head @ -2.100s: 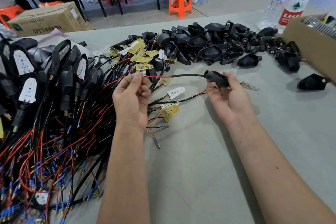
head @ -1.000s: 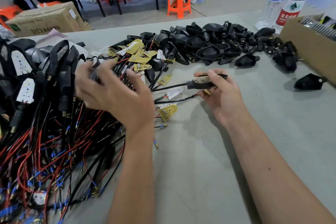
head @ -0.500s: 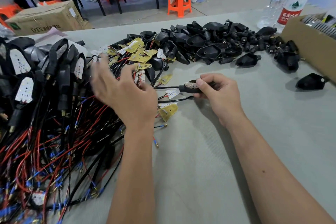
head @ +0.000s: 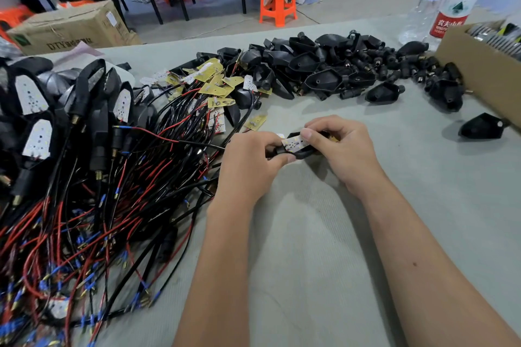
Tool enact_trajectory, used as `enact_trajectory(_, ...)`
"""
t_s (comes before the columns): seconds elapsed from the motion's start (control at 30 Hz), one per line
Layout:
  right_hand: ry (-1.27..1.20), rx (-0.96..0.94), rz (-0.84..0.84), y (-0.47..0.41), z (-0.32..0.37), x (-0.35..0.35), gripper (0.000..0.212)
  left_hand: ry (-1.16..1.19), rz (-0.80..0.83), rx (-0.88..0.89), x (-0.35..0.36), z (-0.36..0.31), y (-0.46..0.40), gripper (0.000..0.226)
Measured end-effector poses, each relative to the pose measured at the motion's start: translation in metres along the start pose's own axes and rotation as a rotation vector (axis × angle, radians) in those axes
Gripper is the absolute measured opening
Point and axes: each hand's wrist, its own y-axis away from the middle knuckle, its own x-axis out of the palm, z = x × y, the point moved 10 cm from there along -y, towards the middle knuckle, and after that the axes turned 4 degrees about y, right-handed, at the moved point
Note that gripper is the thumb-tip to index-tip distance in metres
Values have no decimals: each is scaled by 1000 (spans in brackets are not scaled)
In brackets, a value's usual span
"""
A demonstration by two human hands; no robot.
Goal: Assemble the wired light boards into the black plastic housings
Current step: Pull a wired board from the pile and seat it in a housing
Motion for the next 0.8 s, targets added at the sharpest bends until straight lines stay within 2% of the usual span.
enact_trajectory(0.2,11,54,-61,1,-3,-5,27,-113,-168,54,-12,-7,1,25)
enact_trajectory(0.43,-86,132,-83,1,-9,-9,27,58,-275,72,-19,-6,4,22)
enact_trajectory(0.67,91,-5,-264,10,15,-23,19,147,-167,94,-11,-4,1,22)
enact_trajectory(0.73,124,-18,-299,13,19,-24,21,168,-187,101,-12,-5,1,21)
enact_trajectory(0.8,113,27,-331,15,14,-26,33,176,-211,105,-12,-6,3,21)
